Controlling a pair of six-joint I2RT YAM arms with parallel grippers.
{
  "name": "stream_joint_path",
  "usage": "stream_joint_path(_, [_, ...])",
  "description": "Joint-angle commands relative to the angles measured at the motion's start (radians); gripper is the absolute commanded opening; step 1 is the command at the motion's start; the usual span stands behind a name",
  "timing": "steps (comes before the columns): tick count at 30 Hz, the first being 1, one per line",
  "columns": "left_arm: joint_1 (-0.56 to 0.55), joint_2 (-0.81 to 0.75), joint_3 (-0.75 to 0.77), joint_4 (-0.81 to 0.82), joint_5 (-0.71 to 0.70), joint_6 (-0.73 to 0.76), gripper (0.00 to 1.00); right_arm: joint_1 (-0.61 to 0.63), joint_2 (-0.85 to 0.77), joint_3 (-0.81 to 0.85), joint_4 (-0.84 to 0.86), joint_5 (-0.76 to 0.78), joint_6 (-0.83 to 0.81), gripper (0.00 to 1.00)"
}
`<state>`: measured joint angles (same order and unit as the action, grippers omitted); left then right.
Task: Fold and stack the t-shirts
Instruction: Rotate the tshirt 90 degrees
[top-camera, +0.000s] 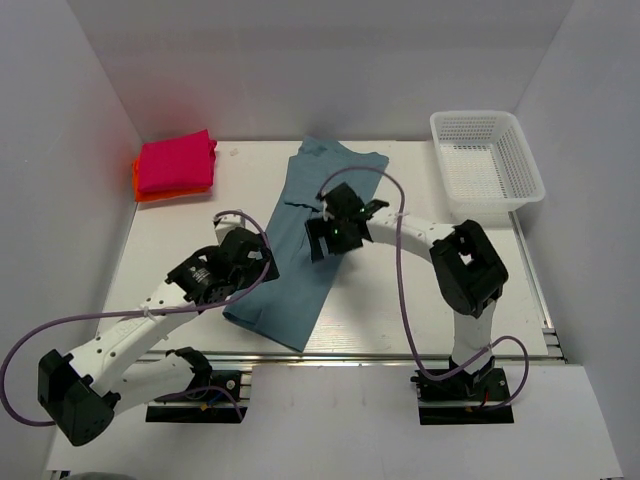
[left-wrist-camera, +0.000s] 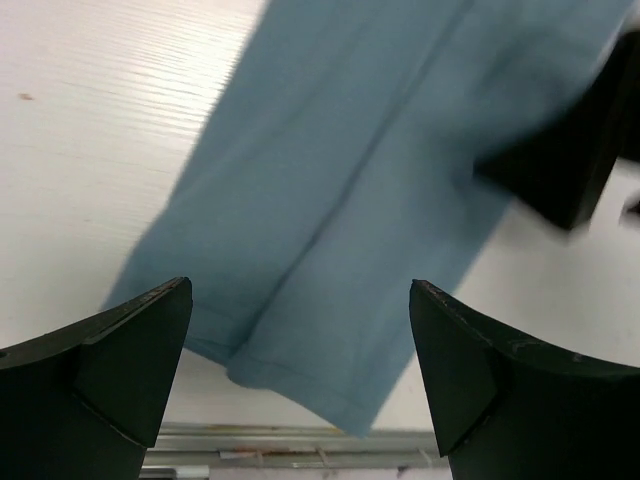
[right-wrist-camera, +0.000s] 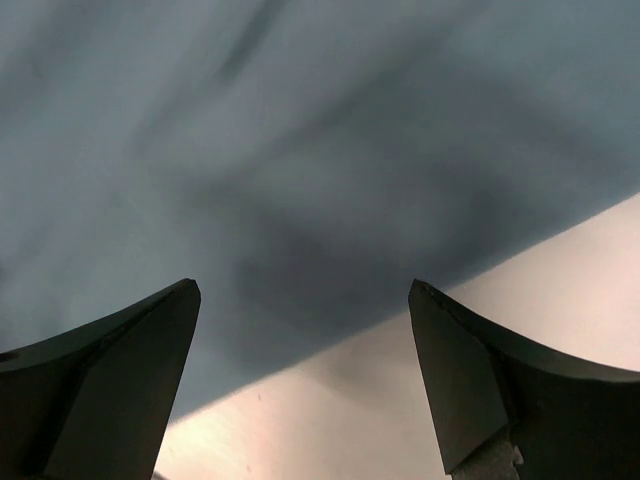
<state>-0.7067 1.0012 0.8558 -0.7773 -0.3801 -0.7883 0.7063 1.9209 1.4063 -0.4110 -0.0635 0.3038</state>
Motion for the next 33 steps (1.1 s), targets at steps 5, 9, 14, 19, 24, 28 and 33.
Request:
stream_joint_path(5, [0.049, -0.059, -0.055, -0.016, -0.117, -0.074, 1.00, -0.005, -0.028, -0.167, 0.216, -0.248, -0.015, 0.91])
stream_joint_path(9, [0.059, -0.059, -0.066, -0.007, -0.074, -0.049, 1.00, -0.034, -0.025, -0.252, 0.195, -0.179, 0.041, 0.91])
stream_joint_path(14, [0.059, 0.002, -0.043, 0.029, -0.011, 0.035, 1.00, -0.094, -0.108, -0.380, 0.183, -0.075, 0.106, 0.91])
stream_joint_path(19, [0.059, 0.042, -0.021, 0.056, 0.027, 0.070, 1.00, -0.177, -0.146, -0.452, 0.130, 0.030, 0.126, 0.91])
stream_joint_path(24, [0.059, 0.063, -0.041, 0.160, 0.159, 0.176, 1.00, -0.270, -0.146, -0.431, 0.106, 0.035, 0.094, 0.91])
stream_joint_path(28, [0.050, 0.108, -0.076, 0.246, 0.335, 0.277, 1.00, -0.263, -0.217, -0.392, 0.090, -0.008, 0.009, 0.91])
stream_joint_path(33, [0.030, 0.166, -0.141, 0.369, 0.533, 0.362, 1.00, -0.257, -0.443, -0.477, 0.121, -0.072, -0.011, 0.91])
